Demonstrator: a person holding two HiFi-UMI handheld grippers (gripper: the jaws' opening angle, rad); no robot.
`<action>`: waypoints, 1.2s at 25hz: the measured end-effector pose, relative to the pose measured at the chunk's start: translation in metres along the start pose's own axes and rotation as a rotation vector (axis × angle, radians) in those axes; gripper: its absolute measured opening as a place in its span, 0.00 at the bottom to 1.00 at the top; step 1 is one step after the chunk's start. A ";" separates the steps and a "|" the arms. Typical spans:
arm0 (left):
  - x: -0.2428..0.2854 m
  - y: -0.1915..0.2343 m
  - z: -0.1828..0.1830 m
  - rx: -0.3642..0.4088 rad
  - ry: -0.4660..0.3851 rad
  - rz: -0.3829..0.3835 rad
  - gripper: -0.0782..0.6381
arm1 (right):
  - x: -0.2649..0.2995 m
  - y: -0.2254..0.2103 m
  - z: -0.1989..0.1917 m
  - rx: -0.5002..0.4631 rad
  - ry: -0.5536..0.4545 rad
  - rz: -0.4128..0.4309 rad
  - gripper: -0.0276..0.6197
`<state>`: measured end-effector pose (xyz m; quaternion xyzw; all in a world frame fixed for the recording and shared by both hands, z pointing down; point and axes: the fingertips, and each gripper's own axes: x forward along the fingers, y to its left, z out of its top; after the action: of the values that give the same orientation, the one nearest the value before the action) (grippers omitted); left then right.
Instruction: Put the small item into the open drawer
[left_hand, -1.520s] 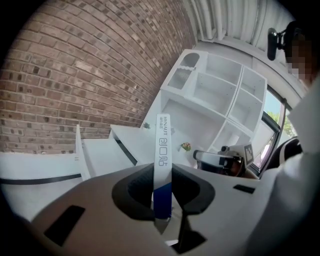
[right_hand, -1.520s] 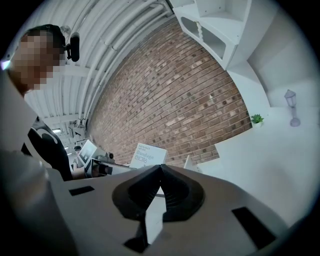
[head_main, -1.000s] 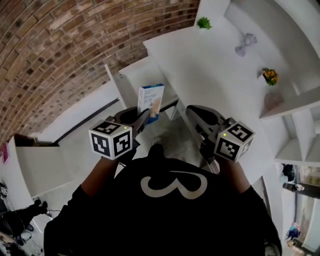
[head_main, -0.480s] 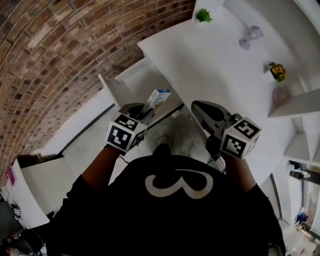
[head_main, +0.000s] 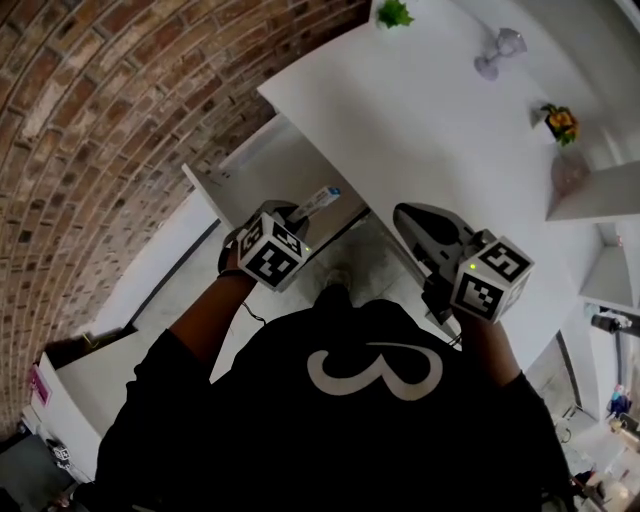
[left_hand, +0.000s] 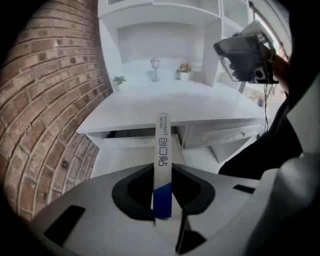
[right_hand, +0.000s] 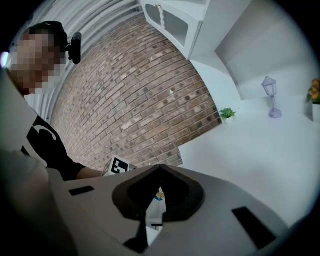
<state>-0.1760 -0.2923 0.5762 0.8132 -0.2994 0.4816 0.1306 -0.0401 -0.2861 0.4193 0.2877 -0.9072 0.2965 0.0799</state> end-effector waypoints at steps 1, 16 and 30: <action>0.007 0.001 -0.002 0.030 0.018 -0.003 0.22 | -0.001 -0.003 -0.001 0.006 0.001 -0.010 0.06; 0.103 0.013 -0.036 0.318 0.213 -0.067 0.22 | -0.010 -0.034 -0.013 0.076 0.009 -0.112 0.06; 0.145 0.013 -0.053 0.381 0.241 -0.093 0.22 | -0.008 -0.044 -0.017 0.111 0.032 -0.148 0.06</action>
<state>-0.1692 -0.3285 0.7267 0.7727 -0.1475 0.6166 0.0318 -0.0091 -0.3016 0.4522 0.3533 -0.8642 0.3440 0.1002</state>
